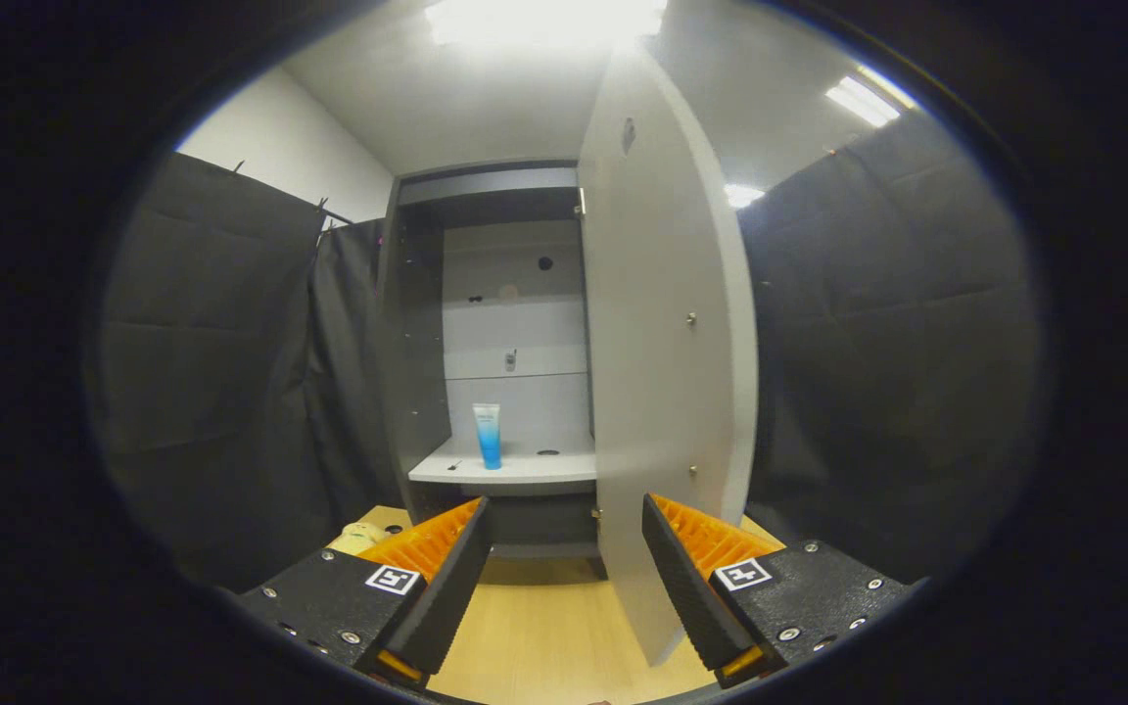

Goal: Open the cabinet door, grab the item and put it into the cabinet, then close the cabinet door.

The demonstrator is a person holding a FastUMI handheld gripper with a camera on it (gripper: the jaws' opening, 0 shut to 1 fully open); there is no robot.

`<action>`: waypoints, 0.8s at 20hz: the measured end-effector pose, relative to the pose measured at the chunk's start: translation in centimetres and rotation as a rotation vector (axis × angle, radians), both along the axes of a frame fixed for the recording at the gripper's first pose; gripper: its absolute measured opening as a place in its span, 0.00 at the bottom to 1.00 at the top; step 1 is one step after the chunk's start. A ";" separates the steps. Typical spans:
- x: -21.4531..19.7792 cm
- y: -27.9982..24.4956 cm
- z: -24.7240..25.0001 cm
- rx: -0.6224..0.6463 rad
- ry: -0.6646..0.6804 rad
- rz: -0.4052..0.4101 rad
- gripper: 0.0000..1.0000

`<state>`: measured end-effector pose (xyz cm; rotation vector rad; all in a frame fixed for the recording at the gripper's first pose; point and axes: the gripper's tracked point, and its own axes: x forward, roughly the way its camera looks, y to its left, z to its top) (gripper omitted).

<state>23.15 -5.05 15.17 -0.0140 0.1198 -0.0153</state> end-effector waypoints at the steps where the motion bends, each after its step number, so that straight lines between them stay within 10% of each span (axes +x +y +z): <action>1: -0.3 -1.0 0.3 0.003 -0.004 -0.020 0.93; 16: -0.2 -17.3 4.9 -0.049 -0.065 -0.394 0.93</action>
